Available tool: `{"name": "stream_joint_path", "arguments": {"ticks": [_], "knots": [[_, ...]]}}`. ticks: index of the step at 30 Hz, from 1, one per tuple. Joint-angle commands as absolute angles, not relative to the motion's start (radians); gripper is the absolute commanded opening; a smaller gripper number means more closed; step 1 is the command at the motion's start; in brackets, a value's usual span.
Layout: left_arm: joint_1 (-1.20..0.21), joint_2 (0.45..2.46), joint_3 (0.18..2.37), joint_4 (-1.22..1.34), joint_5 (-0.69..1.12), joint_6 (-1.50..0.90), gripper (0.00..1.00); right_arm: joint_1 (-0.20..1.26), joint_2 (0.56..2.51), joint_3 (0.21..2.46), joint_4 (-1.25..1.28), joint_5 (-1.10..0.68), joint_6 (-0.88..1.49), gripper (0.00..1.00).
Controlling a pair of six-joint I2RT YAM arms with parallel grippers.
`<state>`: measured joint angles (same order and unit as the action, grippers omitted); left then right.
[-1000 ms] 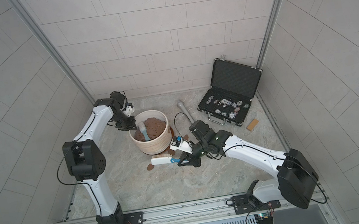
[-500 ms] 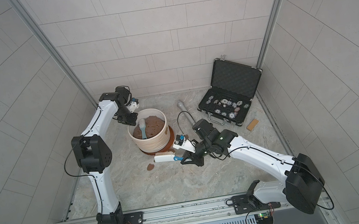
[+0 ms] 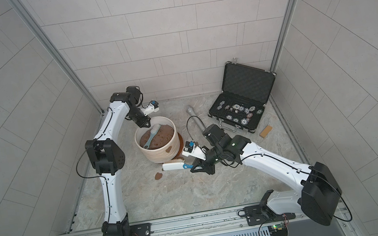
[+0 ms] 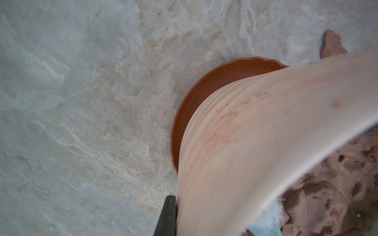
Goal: Scrub the dried mud off the ceramic pot
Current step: Rotate the pot on the tray.
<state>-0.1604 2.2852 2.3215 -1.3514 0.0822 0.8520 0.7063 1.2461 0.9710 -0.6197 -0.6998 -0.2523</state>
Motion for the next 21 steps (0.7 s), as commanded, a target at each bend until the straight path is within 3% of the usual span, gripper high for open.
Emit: {"name": "stream_joint_path", "arguments": {"ticks": [1, 8, 10, 11, 13, 15, 21], "knots": [[-0.198, 2.274, 2.391, -1.271, 0.370, 0.914, 0.12, 0.703, 1.228, 0.997, -0.619, -0.712, -0.255, 0.00], [-0.230, 2.226, 2.395, -1.153, 0.384, 0.827, 0.34, 0.703, 1.189, 0.978, -0.616, -0.694, -0.250, 0.00], [-0.228, 2.202, 2.395, -1.128, 0.375, 0.802, 0.50, 0.703, 1.184, 0.970, -0.605, -0.671, -0.264, 0.00], [-0.229, 2.183, 2.395, -1.118, 0.355, 0.788, 0.52, 0.701, 1.186, 0.964, -0.584, -0.671, -0.287, 0.00], [-0.221, 2.153, 2.392, -1.101, 0.305, 0.742, 0.70, 0.701, 1.192, 0.958, -0.527, -0.678, -0.328, 0.00], [-0.210, 2.123, 2.390, -1.097, 0.221, 0.678, 0.97, 0.694, 1.204, 0.962, -0.477, -0.672, -0.364, 0.00], [-0.206, 1.997, 2.326, -1.265, -0.212, 0.310, 1.00, 0.614, 1.250, 0.960, -0.324, -0.822, -0.381, 0.00]]}}
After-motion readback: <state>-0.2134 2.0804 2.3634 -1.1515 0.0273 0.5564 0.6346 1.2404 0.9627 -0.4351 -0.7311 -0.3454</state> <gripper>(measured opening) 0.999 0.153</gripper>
